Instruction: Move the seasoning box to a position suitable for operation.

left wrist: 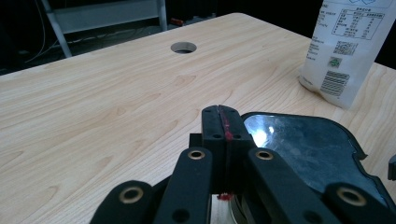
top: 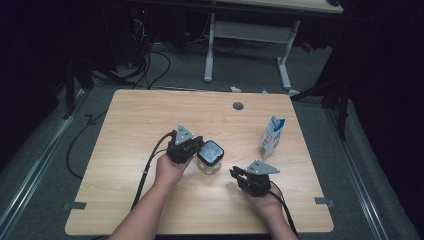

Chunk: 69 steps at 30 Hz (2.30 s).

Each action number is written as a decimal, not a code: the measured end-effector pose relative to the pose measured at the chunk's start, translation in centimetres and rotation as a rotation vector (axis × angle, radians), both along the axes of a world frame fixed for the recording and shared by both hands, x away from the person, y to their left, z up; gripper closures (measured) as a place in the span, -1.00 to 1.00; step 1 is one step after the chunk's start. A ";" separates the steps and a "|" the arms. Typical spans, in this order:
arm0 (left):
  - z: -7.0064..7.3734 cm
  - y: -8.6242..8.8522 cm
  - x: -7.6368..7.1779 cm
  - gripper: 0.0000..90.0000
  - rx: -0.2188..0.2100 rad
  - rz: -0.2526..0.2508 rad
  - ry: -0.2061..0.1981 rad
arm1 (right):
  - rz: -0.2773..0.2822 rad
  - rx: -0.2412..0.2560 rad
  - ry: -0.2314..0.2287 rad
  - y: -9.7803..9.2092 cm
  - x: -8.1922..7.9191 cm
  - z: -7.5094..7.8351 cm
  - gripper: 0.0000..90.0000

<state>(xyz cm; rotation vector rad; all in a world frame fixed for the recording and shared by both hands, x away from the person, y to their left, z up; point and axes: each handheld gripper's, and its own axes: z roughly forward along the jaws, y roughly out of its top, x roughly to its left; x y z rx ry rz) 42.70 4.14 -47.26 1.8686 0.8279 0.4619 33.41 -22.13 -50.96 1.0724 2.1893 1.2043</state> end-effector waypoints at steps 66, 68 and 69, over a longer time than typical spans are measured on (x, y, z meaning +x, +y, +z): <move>-1.9 4.0 -2.8 1.00 -0.096 0.028 0.002 | 0.032 0.010 -0.122 4.6 3.3 3.9 1.00; -2.5 4.3 -3.7 1.00 -0.096 0.019 0.011 | 0.032 0.012 -0.121 4.7 3.2 3.9 1.00; -2.8 4.3 -4.1 1.00 -0.096 0.014 0.014 | 0.032 0.013 -0.124 4.7 3.2 3.9 1.00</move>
